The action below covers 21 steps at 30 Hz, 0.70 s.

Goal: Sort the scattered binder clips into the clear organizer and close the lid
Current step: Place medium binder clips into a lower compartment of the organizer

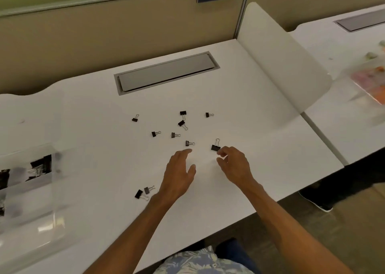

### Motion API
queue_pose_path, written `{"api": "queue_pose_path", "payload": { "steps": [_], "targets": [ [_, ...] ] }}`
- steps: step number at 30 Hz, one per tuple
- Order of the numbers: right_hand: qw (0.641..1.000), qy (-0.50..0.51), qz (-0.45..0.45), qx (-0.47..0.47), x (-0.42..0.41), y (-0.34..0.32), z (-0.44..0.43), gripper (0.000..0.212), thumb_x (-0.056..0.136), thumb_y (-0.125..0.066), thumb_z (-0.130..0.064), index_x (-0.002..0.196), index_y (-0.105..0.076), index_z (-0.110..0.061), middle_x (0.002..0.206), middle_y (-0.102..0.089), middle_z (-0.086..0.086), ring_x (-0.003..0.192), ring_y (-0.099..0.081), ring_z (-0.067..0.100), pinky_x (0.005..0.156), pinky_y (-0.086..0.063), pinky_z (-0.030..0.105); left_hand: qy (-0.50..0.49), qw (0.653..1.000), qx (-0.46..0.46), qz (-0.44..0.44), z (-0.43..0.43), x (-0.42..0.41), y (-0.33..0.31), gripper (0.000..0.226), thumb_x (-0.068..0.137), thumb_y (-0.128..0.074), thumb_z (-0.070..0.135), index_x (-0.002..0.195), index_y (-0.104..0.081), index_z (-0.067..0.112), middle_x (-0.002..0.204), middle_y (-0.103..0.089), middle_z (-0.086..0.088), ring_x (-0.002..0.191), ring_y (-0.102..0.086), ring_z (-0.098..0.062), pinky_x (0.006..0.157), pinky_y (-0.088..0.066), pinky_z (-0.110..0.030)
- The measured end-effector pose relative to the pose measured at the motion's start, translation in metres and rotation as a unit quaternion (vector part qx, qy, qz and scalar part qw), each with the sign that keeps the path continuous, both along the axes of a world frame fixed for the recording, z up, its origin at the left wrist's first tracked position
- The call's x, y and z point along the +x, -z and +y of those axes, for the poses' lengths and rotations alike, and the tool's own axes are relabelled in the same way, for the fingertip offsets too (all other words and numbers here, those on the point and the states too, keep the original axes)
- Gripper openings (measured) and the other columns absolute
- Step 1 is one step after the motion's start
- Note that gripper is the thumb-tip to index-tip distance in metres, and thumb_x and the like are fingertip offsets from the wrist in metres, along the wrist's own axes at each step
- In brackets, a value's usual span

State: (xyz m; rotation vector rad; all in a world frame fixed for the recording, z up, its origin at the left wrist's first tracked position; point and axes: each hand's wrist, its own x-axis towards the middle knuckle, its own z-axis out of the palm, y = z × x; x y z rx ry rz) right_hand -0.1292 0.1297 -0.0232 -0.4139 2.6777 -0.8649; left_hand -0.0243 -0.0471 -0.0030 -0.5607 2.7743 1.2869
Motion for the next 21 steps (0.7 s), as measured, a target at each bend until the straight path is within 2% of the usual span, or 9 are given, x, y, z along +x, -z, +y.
{"api": "queue_pose_path", "payload": {
  "steps": [4,8,12,14,17,19,21],
  "targets": [
    [0.998,-0.040,0.018,0.039,-0.019,0.004,-0.005,0.032,0.091,-0.064,-0.021,0.123,-0.059,-0.021,0.111,-0.060,0.000,0.094,-0.060,0.018,0.075,-0.045,0.028,-0.003,1.000,0.000,0.001,-0.003,-0.009,0.003,0.048,0.095,-0.056,0.026,0.141,-0.042,0.022,0.142,-0.047,0.002,0.127,-0.046,-0.016,0.107,-0.039,-0.034],
    [0.995,-0.079,0.010,0.061,-0.038,0.007,-0.014,0.045,0.091,-0.063,-0.013,0.135,-0.054,-0.018,0.117,-0.056,0.006,0.100,-0.059,0.025,0.078,-0.043,0.027,-0.034,0.999,-0.007,0.018,-0.003,-0.010,0.006,0.043,0.094,-0.057,0.021,0.136,-0.048,0.018,0.138,-0.049,0.002,0.125,-0.045,-0.015,0.101,-0.033,-0.021],
    [0.989,-0.130,0.019,0.072,-0.050,0.013,-0.020,0.033,0.090,-0.066,-0.010,0.122,-0.063,-0.015,0.110,-0.056,0.008,0.094,-0.060,0.027,0.076,-0.046,0.030,-0.072,0.997,-0.017,0.030,-0.002,-0.008,0.006,0.035,0.093,-0.059,0.017,0.128,-0.055,0.017,0.132,-0.053,0.002,0.119,-0.046,-0.012,0.095,-0.029,-0.014],
    [0.985,-0.151,0.029,0.078,-0.052,0.013,-0.020,0.023,0.091,-0.064,-0.010,0.114,-0.065,-0.013,0.106,-0.057,0.008,0.091,-0.059,0.027,0.072,-0.043,0.029,-0.092,0.995,-0.019,0.037,-0.001,-0.005,0.005,0.032,0.093,-0.059,0.016,0.125,-0.057,0.017,0.132,-0.052,0.002,0.120,-0.044,-0.011,0.096,-0.029,-0.014],
    [0.980,-0.175,0.046,0.085,-0.055,0.011,-0.019,0.021,0.091,-0.062,-0.012,0.111,-0.064,-0.018,0.104,-0.056,0.003,0.091,-0.057,0.022,0.070,-0.045,0.030,-0.117,0.992,-0.016,0.040,0.002,-0.002,0.004,0.031,0.093,-0.059,0.015,0.124,-0.059,0.017,0.133,-0.051,0.002,0.122,-0.043,-0.010,0.099,-0.032,-0.017],
    [0.986,-0.159,0.031,0.050,-0.055,0.010,-0.017,0.020,0.090,-0.063,-0.011,0.106,-0.063,-0.023,0.100,-0.054,-0.001,0.086,-0.057,0.019,0.067,-0.048,0.029,-0.127,0.991,-0.019,0.036,0.005,-0.001,0.003,0.032,0.093,-0.058,0.016,0.125,-0.058,0.017,0.134,-0.051,0.002,0.124,-0.043,-0.013,0.099,-0.029,-0.015],
    [0.991,-0.113,-0.030,-0.064,-0.056,0.007,-0.012,0.018,0.088,-0.067,-0.010,0.100,-0.065,-0.024,0.098,-0.057,-0.001,0.081,-0.061,0.018,0.067,-0.053,0.029,-0.139,0.989,-0.026,0.034,0.009,-0.001,0.000,0.031,0.094,-0.058,0.016,0.125,-0.058,0.017,0.133,-0.050,0.004,0.124,-0.042,-0.011,0.098,-0.026,-0.012]
  ]
}}
